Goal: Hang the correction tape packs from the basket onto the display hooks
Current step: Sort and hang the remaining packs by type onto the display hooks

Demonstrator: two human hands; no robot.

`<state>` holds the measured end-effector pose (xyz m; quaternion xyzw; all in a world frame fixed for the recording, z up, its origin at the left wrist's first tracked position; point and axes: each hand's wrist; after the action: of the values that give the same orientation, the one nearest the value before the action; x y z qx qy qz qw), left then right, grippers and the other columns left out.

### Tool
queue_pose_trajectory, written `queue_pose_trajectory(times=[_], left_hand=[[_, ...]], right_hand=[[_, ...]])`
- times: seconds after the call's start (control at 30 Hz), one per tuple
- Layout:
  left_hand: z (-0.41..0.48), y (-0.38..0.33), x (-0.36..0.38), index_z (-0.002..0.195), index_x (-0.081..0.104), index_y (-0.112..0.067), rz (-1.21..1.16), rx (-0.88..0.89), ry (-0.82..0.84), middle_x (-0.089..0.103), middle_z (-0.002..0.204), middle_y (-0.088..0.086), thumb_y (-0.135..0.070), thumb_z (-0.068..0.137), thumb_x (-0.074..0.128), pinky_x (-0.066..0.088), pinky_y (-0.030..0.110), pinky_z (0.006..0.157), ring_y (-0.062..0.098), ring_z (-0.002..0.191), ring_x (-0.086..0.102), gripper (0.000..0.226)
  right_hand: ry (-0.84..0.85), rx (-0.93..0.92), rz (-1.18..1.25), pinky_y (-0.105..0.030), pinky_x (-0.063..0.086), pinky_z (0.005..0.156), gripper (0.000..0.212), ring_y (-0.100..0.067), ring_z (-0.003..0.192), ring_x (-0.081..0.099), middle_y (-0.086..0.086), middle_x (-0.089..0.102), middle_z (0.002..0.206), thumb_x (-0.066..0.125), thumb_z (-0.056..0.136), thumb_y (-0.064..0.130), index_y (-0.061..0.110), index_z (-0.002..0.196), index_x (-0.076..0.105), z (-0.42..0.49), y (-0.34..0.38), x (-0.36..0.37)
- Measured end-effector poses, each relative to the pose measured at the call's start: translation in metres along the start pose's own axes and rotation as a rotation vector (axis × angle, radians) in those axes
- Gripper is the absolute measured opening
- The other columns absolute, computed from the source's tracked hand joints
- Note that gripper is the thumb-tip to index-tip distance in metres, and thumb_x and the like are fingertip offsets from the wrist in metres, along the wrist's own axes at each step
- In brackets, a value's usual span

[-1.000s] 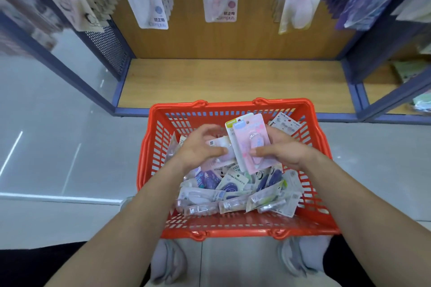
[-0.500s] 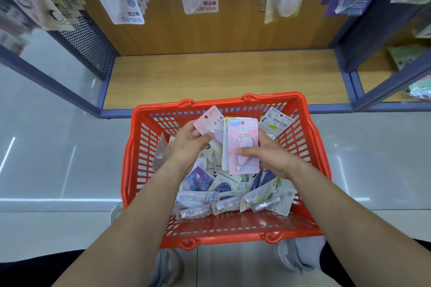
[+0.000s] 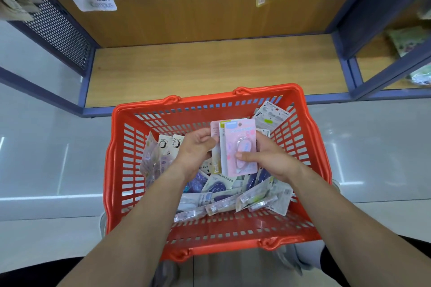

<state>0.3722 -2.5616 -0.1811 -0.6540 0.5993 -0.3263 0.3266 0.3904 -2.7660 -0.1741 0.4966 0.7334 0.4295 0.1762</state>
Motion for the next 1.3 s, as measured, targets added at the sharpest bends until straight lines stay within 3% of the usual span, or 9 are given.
queue_pose_trajectory(times=[0.2,0.4,0.53,0.67,0.83,0.97,1.1,1.2,1.3], left_hand=[[0.009,0.005,0.007,0.115,0.07,-0.014,-0.085,-0.093,0.051,0.076,0.11,0.006,-0.011,0.102,0.059,0.06,0.03,0.086,0.022,0.1,0.072,0.017],[0.045,0.035,0.026,0.124,0.064,-0.012,0.315,-0.053,-0.028,0.067,0.119,0.002,-0.014,0.096,0.071,0.05,0.026,0.084,0.022,0.107,0.065,0.029],[0.066,0.052,0.038,0.14,0.051,-0.015,0.476,-0.044,-0.095,0.055,0.139,0.001,-0.022,0.091,0.077,0.05,0.04,0.103,0.023,0.117,0.061,0.057],[0.075,0.061,0.046,0.142,0.049,-0.014,0.403,-0.048,-0.077,0.065,0.124,0.0,-0.017,0.085,0.083,0.054,0.036,0.094,0.023,0.106,0.067,0.066],[0.074,0.061,0.036,0.112,0.061,-0.018,0.368,-0.048,-0.046,0.062,0.092,-0.003,-0.015,0.093,0.075,0.055,0.02,0.069,0.017,0.083,0.065,0.024],[0.062,0.053,0.021,0.105,0.059,-0.01,0.267,-0.095,-0.089,0.059,0.1,0.001,-0.011,0.1,0.065,0.061,0.041,0.084,0.023,0.087,0.065,0.007],[0.049,0.043,0.009,0.109,0.056,-0.008,0.286,-0.07,-0.105,0.057,0.108,0.01,-0.005,0.101,0.061,0.058,0.027,0.065,0.026,0.084,0.061,0.01],[0.039,0.038,0.0,0.11,0.061,-0.01,0.363,-0.026,-0.186,0.063,0.107,0.009,-0.008,0.099,0.064,0.049,0.029,0.072,0.025,0.093,0.06,0.011],[0.023,0.031,-0.013,0.097,0.06,-0.015,0.367,-0.023,-0.304,0.062,0.089,-0.003,-0.01,0.096,0.064,0.039,0.025,0.074,0.016,0.076,0.055,0.007]], right_hand=[[-0.128,0.035,0.1,-0.045,0.055,0.098,0.048,-0.028,0.111,0.071,-0.006,0.076,0.116,0.075,0.074,0.015,0.017,0.121,0.066,-0.012,-0.01,-0.003],[-0.462,0.057,0.104,-0.019,0.054,0.068,0.028,-0.007,0.083,0.073,0.01,0.077,0.089,0.075,0.087,0.002,0.024,0.103,0.067,-0.041,-0.035,-0.012],[-0.617,0.087,0.147,-0.013,0.051,0.054,0.023,0.0,0.064,0.07,0.01,0.074,0.08,0.075,0.088,-0.001,0.019,0.095,0.068,-0.049,-0.051,-0.009],[-0.653,0.085,0.154,-0.013,0.051,0.055,0.024,-0.001,0.064,0.069,0.006,0.073,0.081,0.072,0.088,-0.006,0.016,0.097,0.068,-0.049,-0.054,-0.008],[-0.642,0.077,0.14,-0.015,0.054,0.061,0.03,-0.005,0.077,0.074,-0.002,0.076,0.098,0.075,0.088,0.0,0.013,0.114,0.068,-0.048,-0.057,-0.011],[-0.622,0.06,0.151,-0.015,0.053,0.059,0.028,-0.003,0.074,0.073,0.003,0.075,0.092,0.075,0.088,0.002,0.018,0.11,0.068,-0.043,-0.052,-0.011],[-0.621,0.053,0.178,-0.029,0.056,0.073,0.033,-0.016,0.089,0.075,0.0,0.077,0.099,0.077,0.087,0.006,0.018,0.116,0.069,-0.041,-0.048,-0.01],[-0.619,0.054,0.192,-0.034,0.056,0.078,0.03,-0.021,0.093,0.074,-0.001,0.077,0.1,0.078,0.086,0.007,0.02,0.112,0.069,-0.04,-0.048,-0.01],[-0.584,0.022,0.188,-0.029,0.054,0.073,0.028,-0.014,0.09,0.073,0.005,0.076,0.095,0.076,0.087,0.007,0.023,0.109,0.069,-0.038,-0.04,-0.004]])
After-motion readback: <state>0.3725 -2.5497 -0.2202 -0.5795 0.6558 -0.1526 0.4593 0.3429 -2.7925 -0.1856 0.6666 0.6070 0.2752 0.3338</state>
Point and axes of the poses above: each hand's wrist, its own z-axis towards the middle knuckle, its own x-axis out of the palm, y = z × x
